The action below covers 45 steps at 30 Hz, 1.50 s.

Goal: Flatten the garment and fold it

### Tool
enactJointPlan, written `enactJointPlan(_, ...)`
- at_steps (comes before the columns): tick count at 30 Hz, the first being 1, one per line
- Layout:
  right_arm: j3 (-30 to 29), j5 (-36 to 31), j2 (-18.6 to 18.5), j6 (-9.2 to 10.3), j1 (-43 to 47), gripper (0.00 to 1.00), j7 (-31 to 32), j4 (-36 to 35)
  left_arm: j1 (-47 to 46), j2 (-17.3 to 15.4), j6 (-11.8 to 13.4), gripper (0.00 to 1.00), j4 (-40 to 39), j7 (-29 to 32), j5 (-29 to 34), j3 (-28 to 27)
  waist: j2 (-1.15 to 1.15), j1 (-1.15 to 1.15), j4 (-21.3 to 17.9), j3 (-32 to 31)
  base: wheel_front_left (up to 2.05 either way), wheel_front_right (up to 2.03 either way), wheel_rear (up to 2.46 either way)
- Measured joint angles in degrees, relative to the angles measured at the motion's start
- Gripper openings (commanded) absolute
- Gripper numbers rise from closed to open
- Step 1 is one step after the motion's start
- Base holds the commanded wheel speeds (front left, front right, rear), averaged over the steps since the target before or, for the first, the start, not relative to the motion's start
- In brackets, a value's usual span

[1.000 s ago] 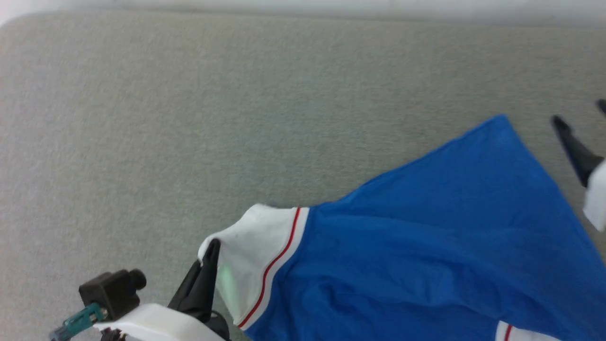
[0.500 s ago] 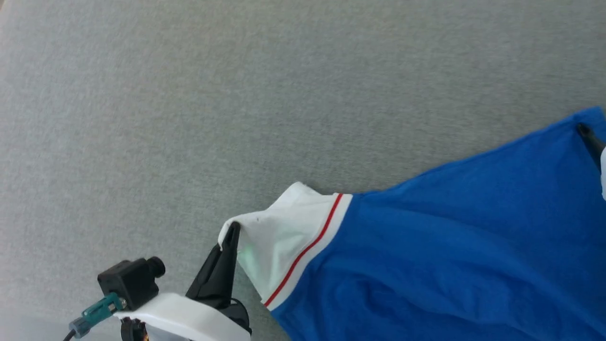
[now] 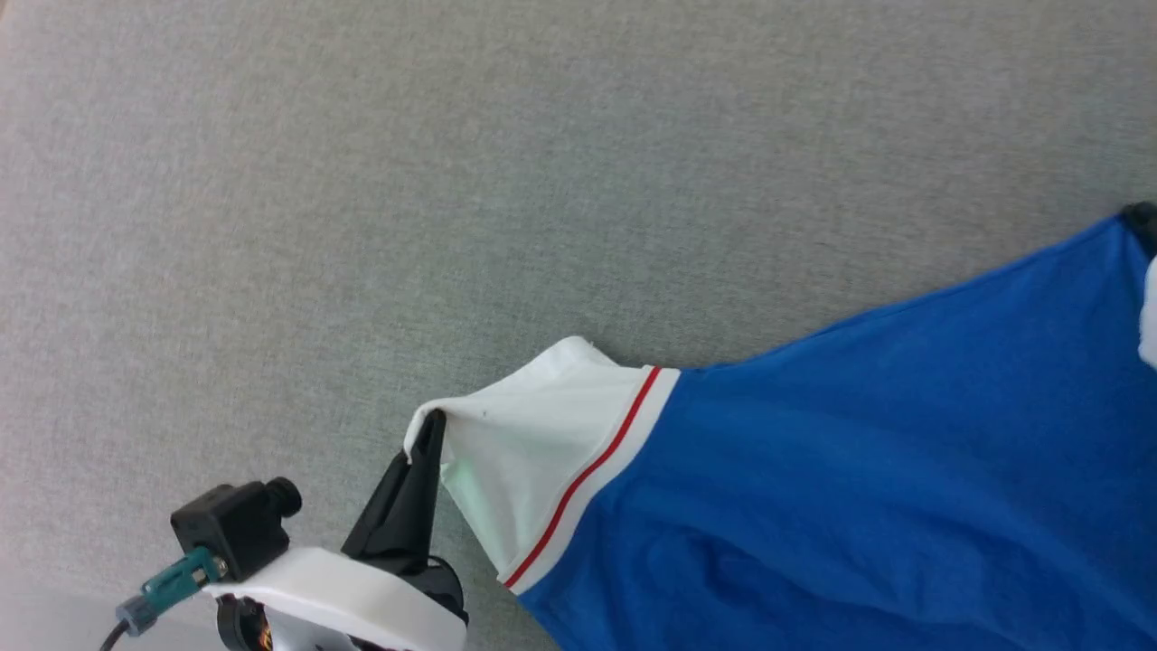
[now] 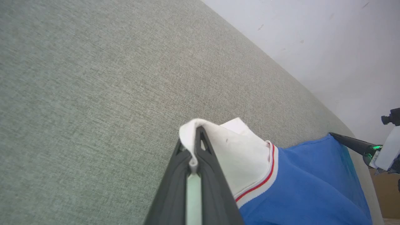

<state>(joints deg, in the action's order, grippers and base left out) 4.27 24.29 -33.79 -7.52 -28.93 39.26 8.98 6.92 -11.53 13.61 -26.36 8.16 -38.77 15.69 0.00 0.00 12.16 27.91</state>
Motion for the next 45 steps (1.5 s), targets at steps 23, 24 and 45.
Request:
enactJointPlan(23, -6.03, -0.08, 8.79, -0.02, 3.93, 0.0, -16.37, -9.42, -7.2, -5.8, 3.67, 0.0, -2.13, -0.02, 3.36, -8.91, 0.0, -0.01, -7.94, -13.87, 0.0, 0.0, 0.0)
enactJointPlan(24, -5.97, -0.08, 8.84, -0.02, 3.81, 0.0, -16.56, -9.89, -9.6, -6.31, 3.68, 0.0, -1.93, 0.36, 4.05, -8.96, 0.0, -0.01, -8.16, -14.38, 0.0, 0.0, 0.0)
enactJointPlan(45, 3.32, -0.41, 10.33, -0.02, -19.31, 0.0, -12.17, -4.86, -58.01, -12.54, -2.49, 0.0, 24.02, 12.1, 9.2, -4.23, -0.01, 0.0, -13.5, -24.32, 0.0, 0.0, 0.0)
